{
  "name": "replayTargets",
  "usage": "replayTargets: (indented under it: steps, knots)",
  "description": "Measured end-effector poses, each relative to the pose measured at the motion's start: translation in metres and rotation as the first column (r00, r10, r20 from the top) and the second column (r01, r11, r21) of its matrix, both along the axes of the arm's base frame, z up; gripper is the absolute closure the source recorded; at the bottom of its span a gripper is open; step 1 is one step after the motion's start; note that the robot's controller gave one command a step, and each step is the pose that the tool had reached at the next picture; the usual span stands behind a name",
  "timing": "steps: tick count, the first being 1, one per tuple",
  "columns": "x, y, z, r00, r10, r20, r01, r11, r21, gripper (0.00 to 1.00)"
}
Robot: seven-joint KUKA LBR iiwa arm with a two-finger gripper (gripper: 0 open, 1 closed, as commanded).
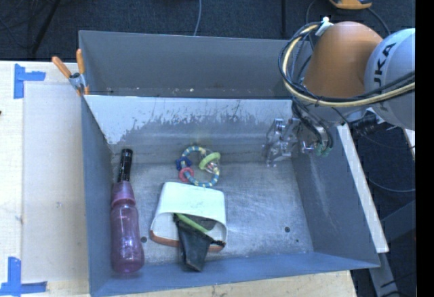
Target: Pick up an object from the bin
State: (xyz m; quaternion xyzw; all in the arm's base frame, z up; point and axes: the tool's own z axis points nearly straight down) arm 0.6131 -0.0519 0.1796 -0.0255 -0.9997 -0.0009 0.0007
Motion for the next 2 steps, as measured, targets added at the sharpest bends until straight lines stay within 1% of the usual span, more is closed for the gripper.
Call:
replayTargets:
  steps: [1,2]
  knots:
    - [0.005,0.018,-0.007,0.988,0.158,0.000,-0.158,0.988,-0.002,1.00]
    - [0.009,0.066,-0.007,0.938,0.347,0.004,-0.347,0.938,0.000,0.00]
